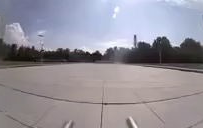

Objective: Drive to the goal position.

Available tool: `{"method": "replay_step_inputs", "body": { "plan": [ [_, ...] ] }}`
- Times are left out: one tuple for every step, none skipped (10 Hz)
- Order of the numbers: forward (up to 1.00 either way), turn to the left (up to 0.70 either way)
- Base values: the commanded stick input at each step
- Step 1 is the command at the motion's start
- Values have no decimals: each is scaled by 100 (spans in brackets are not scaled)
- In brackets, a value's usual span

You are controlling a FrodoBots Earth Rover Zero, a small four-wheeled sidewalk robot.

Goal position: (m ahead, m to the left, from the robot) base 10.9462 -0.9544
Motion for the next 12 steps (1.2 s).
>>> {"method": "replay_step_inputs", "body": {
  "plan": [
    [70, 0],
    [70, 0],
    [70, 0],
    [70, 0],
    [70, 0],
    [70, 0],
    [70, 0],
    [70, 0],
    [70, 0],
    [70, 0],
    [70, 0],
    [70, 0]
  ]
}}
